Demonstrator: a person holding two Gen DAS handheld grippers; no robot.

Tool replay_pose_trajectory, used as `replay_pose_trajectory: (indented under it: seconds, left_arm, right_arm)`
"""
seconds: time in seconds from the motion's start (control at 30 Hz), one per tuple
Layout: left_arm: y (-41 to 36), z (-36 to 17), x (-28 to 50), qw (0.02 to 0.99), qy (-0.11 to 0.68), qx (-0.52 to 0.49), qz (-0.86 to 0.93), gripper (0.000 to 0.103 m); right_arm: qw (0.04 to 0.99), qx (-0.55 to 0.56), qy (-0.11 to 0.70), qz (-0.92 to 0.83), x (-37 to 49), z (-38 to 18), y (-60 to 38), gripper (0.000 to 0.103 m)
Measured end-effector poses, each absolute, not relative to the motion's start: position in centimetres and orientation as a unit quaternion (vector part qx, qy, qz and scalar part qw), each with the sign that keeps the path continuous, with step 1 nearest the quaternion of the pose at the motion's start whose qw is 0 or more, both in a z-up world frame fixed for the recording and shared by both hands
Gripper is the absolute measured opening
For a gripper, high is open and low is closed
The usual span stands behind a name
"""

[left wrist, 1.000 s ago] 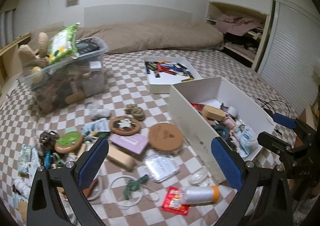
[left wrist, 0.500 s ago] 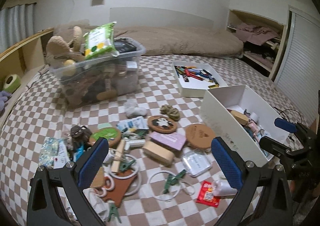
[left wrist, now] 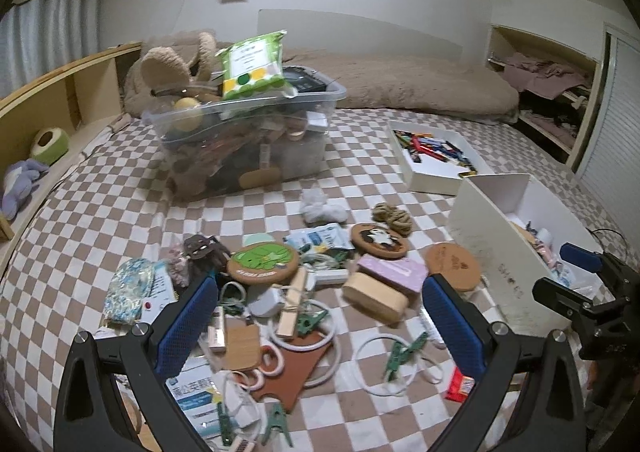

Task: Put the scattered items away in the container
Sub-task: 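Move both tools back toward the scattered items on the mattress, then lower both open tools over the green plastic clothespins among the items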

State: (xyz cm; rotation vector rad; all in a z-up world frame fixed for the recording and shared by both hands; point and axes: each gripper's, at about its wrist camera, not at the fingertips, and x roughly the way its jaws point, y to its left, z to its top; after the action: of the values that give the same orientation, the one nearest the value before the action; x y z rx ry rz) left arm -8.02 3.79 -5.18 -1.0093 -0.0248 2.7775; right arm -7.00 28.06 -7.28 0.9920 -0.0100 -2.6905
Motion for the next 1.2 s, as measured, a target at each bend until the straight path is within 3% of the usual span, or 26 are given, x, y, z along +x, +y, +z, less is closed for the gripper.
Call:
replay_pose_trajectory:
  seconds: [0.57,1.03,1.2]
  left_arm:
    - [-1.2,-9.4,-10.0,0.018,0.0,-0.334,0.942,0.103]
    - [-6.8,-13.7,-12.0,0.035,-0.111,-0.415,0.902,0.103]
    - [-8.2,-14.4,-12.1,0.013,-0.118,-0.427,0.897,0.103]
  right_arm:
    - [0.145,0.376,-0.05,-0.914,-11.4,-11.7,25.6,0.103]
    - [0.166,0.458,-0.046,-0.872,-13.2,-17.4,24.2,0.103]
    - [0.176,0.475,-0.04,-0.861,-13.1,-18.7,23.5,0.103]
